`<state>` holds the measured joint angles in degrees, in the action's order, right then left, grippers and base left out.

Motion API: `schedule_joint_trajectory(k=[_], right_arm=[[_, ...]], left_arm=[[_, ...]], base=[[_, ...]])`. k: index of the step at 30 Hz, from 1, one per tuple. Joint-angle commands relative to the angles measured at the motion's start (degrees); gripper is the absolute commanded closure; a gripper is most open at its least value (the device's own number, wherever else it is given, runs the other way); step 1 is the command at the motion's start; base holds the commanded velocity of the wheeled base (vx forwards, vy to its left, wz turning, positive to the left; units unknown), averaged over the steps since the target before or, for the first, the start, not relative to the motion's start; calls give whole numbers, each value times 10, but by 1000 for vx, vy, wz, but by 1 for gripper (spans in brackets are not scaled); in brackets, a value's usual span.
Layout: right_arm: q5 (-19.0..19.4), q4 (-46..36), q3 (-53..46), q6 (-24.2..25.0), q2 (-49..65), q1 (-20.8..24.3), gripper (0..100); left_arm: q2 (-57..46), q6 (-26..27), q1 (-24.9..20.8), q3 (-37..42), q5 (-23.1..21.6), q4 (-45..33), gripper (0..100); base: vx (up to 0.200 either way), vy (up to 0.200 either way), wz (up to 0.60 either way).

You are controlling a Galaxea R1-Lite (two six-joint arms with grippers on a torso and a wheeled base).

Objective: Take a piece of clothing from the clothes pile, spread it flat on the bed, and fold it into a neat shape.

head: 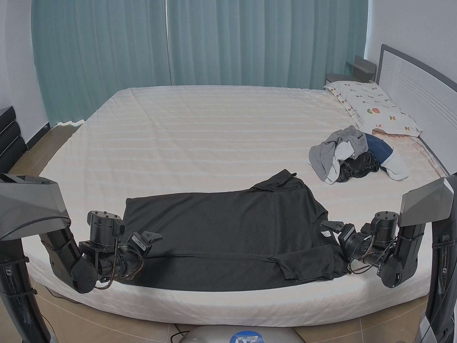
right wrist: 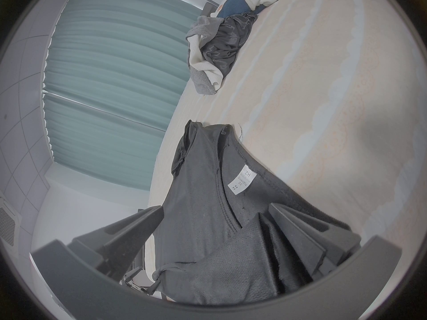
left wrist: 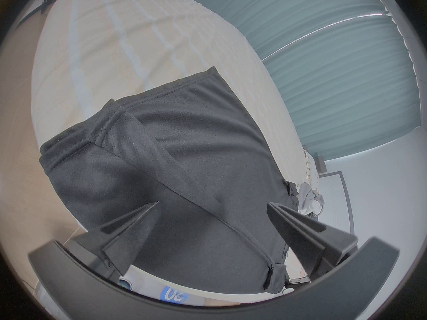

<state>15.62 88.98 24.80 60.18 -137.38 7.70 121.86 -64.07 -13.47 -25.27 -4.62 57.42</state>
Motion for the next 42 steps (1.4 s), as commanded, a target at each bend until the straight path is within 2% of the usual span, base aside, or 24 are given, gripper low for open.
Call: schedule_joint_trajectory(k=[1, 6, 10, 15, 20, 26, 30, 33, 34, 35, 37, 42], right_arm=[[-1, 6, 0, 0, -1, 0, 0], [0, 6, 1, 0, -1, 0, 0], [-1, 6, 1, 0, -2, 0, 0], [-1, 6, 1, 0, -2, 0, 0], [-1, 6, 0, 0, -2, 0, 0], [-1, 6, -1, -1, -2, 0, 0], [-1, 6, -1, -1, -2, 0, 0], [0, 6, -1, 0, -2, 0, 0], [0, 6, -1, 0, -2, 0, 0], [0, 6, -1, -1, -2, 0, 0], [-1, 6, -1, -1, -2, 0, 0], [0, 6, -1, -2, -2, 0, 0]], left_arm=[[12, 1, 4, -11, 0, 0, 0], [30, 1, 23, -40, 24, 1, 0], [51, -2, 58, -79, 58, 8, 0], [55, -11, 105, -97, 59, 45, 0], [54, -29, 128, -94, 59, 78, 0], [40, -31, 151, -90, 54, 77, 0], [26, -31, 179, -85, 27, 76, 0], [16, -25, 197, -66, -35, 76, 0], [16, -25, 197, -66, -35, 76, 0], [9, -12, 204, -51, -88, 75, 0], [6, 8, 207, -37, -117, 74, 0], [14, 73, 188, -16, -125, 79, 0]], base=[[0, 0, 0], [0, 0, 0], [0, 0, 0], [0, 0, 0], [0, 0, 0], [0, 0, 0], [0, 0, 0], [0, 0, 0], [0, 0, 0], [0, 0, 0], [0, 0, 0], [0, 0, 0]])
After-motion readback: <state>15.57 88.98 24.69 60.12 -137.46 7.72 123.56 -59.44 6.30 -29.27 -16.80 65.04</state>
